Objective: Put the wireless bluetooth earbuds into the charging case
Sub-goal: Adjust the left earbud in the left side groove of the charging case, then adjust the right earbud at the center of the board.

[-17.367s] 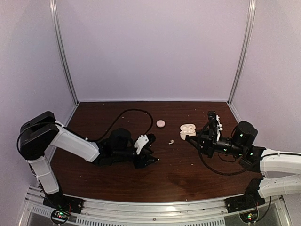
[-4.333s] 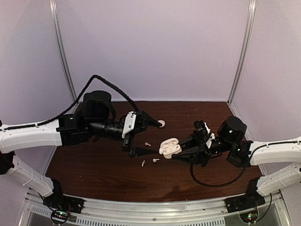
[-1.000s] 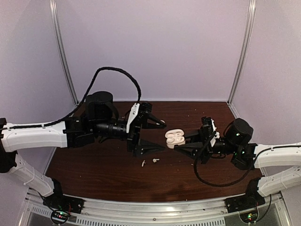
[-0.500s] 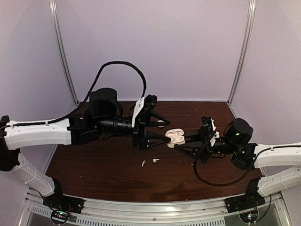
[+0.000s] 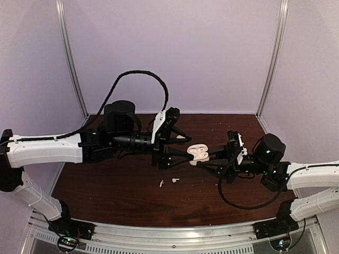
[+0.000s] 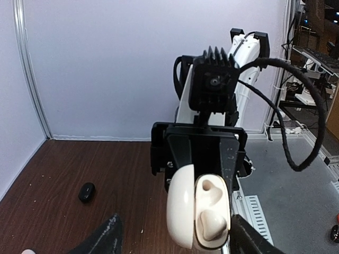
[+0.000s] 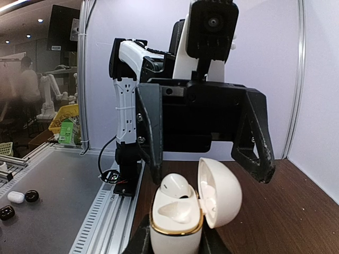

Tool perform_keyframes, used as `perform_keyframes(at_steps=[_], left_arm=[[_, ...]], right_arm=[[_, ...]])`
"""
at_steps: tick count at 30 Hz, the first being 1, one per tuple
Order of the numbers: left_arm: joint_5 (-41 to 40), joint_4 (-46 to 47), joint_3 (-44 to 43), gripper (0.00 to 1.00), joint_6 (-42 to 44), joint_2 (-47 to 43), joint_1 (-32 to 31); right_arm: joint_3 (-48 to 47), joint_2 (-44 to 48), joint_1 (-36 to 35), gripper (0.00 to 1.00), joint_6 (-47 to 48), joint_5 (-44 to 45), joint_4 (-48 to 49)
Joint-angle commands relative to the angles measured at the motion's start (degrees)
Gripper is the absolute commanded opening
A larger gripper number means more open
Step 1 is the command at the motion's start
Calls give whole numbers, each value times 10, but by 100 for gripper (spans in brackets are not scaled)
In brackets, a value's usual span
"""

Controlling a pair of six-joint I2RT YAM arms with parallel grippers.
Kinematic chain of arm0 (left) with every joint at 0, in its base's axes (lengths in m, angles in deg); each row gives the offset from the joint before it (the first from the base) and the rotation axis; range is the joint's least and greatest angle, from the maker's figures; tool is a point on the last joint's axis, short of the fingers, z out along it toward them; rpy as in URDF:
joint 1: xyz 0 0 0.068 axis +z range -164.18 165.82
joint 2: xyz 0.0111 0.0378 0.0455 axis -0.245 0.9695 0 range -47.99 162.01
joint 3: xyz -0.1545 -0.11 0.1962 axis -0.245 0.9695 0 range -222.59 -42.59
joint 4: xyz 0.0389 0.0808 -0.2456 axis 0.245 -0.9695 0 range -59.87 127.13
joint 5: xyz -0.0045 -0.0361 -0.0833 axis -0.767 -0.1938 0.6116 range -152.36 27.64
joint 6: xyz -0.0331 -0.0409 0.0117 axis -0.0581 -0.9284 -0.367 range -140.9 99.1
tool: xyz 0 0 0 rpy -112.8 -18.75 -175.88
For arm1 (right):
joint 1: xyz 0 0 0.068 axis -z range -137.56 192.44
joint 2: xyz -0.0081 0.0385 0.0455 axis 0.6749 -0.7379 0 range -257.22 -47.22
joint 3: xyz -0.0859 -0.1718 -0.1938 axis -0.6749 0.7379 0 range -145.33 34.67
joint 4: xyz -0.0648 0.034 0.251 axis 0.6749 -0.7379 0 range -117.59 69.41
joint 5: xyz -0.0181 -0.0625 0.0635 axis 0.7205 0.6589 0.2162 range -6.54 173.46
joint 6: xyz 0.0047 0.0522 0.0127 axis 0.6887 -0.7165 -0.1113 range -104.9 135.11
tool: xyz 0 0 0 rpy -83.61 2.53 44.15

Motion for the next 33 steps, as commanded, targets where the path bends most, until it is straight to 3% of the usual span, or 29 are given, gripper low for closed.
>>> perform_keyframes(at_steps=[1,8,10,13,20,24,27,30,33], left_arm=[[-4,10,5,74,3,-2,0],[1,29,32,87,19,-34,1],[-29,24,40,97,20,-46,2],[-81,11,57,98,5,-66,15],[-86,-90,74,95,18,-45,72],[-79,-141,82,74,20,-13,100],[-68,-20,165,67,15,-22,100],[-72,135,252,67,6,-29,98],[-88,194,261,65,10,9,90]], right_arm=[[9,24,-3,0,-1,11,22],[15,25,-1,0,-8,33,28],[19,30,4,0,-11,49,22],[27,44,14,0,-16,78,8],[48,63,47,0,-47,99,-21],[65,81,65,0,-62,114,-31],[88,95,77,0,-81,125,-5],[101,98,87,0,-94,128,3],[107,103,97,0,-103,124,3]])
